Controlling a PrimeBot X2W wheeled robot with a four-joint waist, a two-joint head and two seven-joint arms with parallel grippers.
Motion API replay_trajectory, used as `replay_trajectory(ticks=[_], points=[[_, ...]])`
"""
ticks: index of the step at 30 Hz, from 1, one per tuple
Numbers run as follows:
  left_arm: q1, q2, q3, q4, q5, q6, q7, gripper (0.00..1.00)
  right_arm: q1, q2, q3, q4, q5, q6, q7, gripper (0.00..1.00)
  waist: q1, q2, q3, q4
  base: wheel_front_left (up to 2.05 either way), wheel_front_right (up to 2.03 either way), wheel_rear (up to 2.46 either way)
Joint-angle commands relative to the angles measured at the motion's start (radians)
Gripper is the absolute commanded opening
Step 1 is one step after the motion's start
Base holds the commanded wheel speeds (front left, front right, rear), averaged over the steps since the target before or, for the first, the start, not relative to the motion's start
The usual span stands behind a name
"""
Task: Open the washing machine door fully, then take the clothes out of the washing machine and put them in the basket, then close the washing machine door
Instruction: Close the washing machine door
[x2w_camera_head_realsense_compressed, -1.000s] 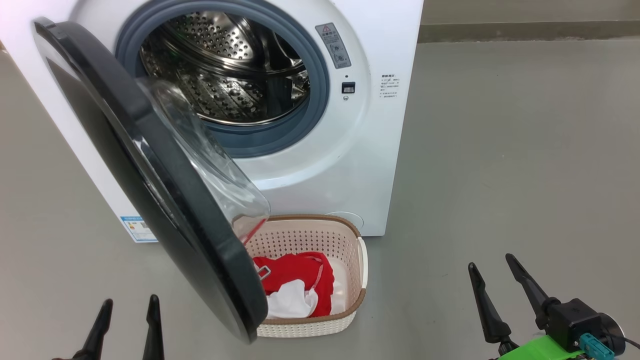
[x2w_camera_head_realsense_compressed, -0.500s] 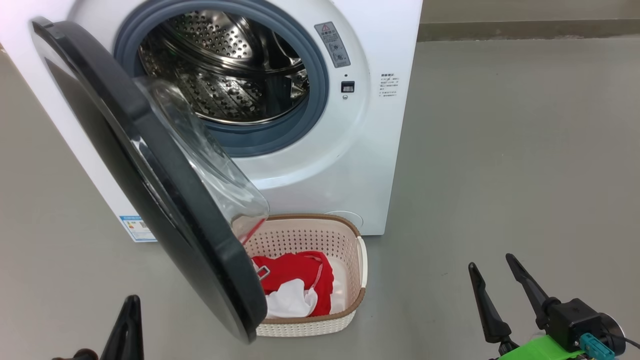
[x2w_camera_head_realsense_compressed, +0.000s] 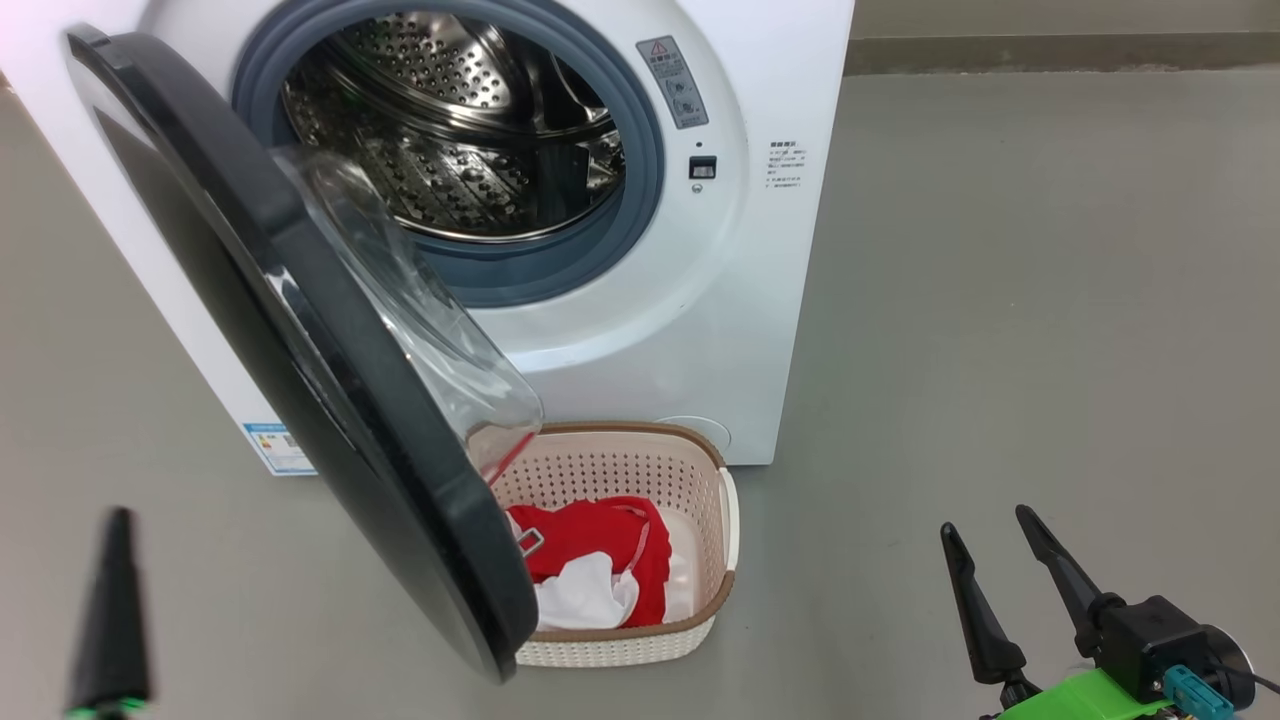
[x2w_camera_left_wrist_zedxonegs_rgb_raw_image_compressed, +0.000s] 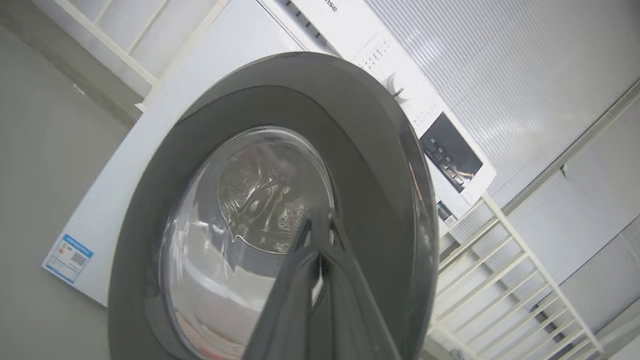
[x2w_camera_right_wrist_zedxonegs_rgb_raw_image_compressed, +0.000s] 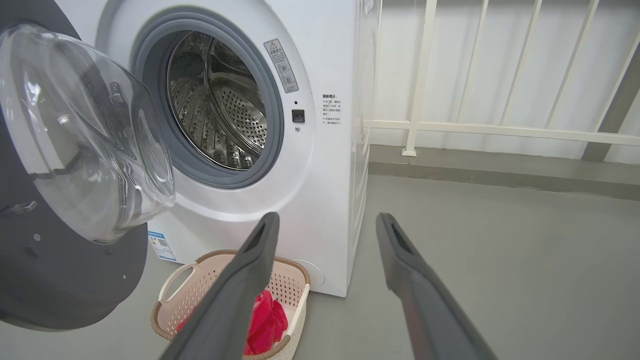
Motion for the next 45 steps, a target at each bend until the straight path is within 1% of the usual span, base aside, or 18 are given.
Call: replay_trajectory(ticks=[1, 4, 5, 8, 10, 14, 19, 25, 34, 45], points=[[-0.058, 0.005, 0.067, -0.037, -0.114, -0.012, 0.007, 0.00, -0.028, -0.011, 0.019, -0.029, 0.001, 0.006, -0.010, 1.00, 0.0000, 0.0000, 0.002, 0.000, 0.00, 0.00, 0.00], [-0.088, 0.004, 0.138, -0.036, -0.317, -0.017, 0.039, 0.00, -0.029, -0.011, 0.017, -0.031, 0.002, 0.006, -0.012, 1.00, 0.0000, 0.0000, 0.009, -0.001, 0.00, 0.00, 0.00], [-0.088, 0.004, 0.138, -0.036, -0.317, -0.017, 0.039, 0.00, -0.029, -0.011, 0.017, -0.031, 0.002, 0.006, -0.012, 1.00, 0.0000, 0.0000, 0.009, -0.001, 0.00, 0.00, 0.00], [-0.112, 0.011, 0.184, -0.008, -0.470, -0.010, 0.099, 0.00, -0.035, -0.011, 0.018, -0.032, 0.004, 0.006, -0.013, 1.00, 0.0000, 0.0000, 0.021, -0.005, 0.00, 0.00, 0.00], [-0.122, 0.020, 0.196, 0.017, -0.534, -0.003, 0.137, 0.00, -0.039, -0.011, 0.018, -0.033, 0.006, 0.006, -0.013, 1.00, 0.0000, 0.0000, 0.029, -0.008, 0.00, 0.00, 0.00], [-0.142, 0.022, 0.189, 0.060, -0.620, 0.007, 0.197, 0.00, -0.048, -0.011, 0.016, -0.032, 0.007, 0.006, -0.016, 1.00, 0.0000, 0.0000, 0.045, -0.015, 0.00, 0.00, 0.00], [-0.144, 0.021, 0.136, 0.103, -0.671, 0.006, 0.274, 0.00, -0.059, -0.011, 0.017, -0.027, 0.005, 0.006, -0.020, 1.00, 0.0000, 0.0000, 0.061, -0.024, 0.00, 0.00, 0.00], [-0.133, 0.024, 0.075, 0.155, -0.707, 0.000, 0.362, 0.00, -0.067, -0.011, 0.018, -0.020, 0.006, 0.006, -0.023, 1.00, 0.0000, 0.0000, 0.070, -0.033, 0.00, 0.00, 0.00], [-0.126, 0.045, 0.019, 0.217, -0.724, -0.013, 0.455, 0.00, -0.077, -0.011, 0.020, -0.017, 0.003, 0.006, -0.026, 1.00, 0.0000, 0.0000, 0.083, -0.047, 0.00, 0.00, 0.00], [-0.106, 0.052, -0.042, 0.214, -0.725, -0.033, 0.532, 0.00, -0.082, -0.011, 0.023, -0.015, 0.007, 0.006, -0.028, 1.00, 0.0000, 0.0000, 0.096, -0.063, 0.00, 0.00, 0.00]])
